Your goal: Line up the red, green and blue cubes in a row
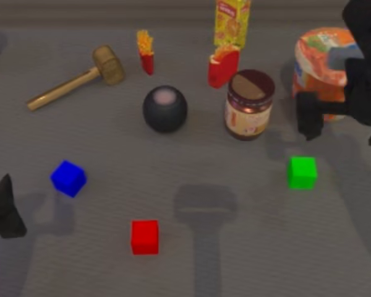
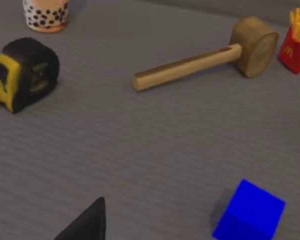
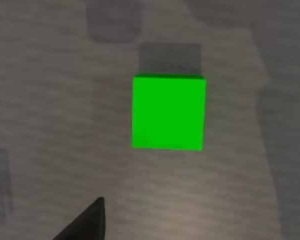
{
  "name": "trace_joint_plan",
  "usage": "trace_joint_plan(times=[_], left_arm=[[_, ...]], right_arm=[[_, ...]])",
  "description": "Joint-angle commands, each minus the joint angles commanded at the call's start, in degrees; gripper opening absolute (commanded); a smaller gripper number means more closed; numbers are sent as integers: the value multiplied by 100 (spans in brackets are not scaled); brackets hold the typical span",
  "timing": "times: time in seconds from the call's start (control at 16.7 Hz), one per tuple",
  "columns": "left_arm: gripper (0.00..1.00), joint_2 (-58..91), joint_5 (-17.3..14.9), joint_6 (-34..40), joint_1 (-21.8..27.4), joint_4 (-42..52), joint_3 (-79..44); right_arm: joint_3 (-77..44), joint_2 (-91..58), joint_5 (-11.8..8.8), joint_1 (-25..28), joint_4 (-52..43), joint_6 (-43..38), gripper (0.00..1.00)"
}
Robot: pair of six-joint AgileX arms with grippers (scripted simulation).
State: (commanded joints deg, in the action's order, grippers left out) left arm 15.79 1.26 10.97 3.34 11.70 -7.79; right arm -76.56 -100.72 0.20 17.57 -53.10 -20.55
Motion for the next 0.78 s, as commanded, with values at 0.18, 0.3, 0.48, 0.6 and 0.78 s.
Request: trace_joint_plan(times=[0.18,0.3,0.48,0.6,0.78], left_arm=[[100,-840,-62,-586,-263,-611,496],[100,-1240,-95,-873,-368,-917,661],[100,-1579,-126,-1096,-449,-1169,779],[100,-1579,-126,-1097,-449,-1169,779],[100,-1579,-126,-1097,-449,-1169,779]], right_arm=[[-874,-1097,-3,189,-548,-232,100],[-1290,-1581,-5,275,-792,-340,100],[-1588,-1906,-8,334,-955,-416,100],[-1588,-1906,-8,334,-955,-416,100],[-1571,-1891,-9,303,-943,-410,100]])
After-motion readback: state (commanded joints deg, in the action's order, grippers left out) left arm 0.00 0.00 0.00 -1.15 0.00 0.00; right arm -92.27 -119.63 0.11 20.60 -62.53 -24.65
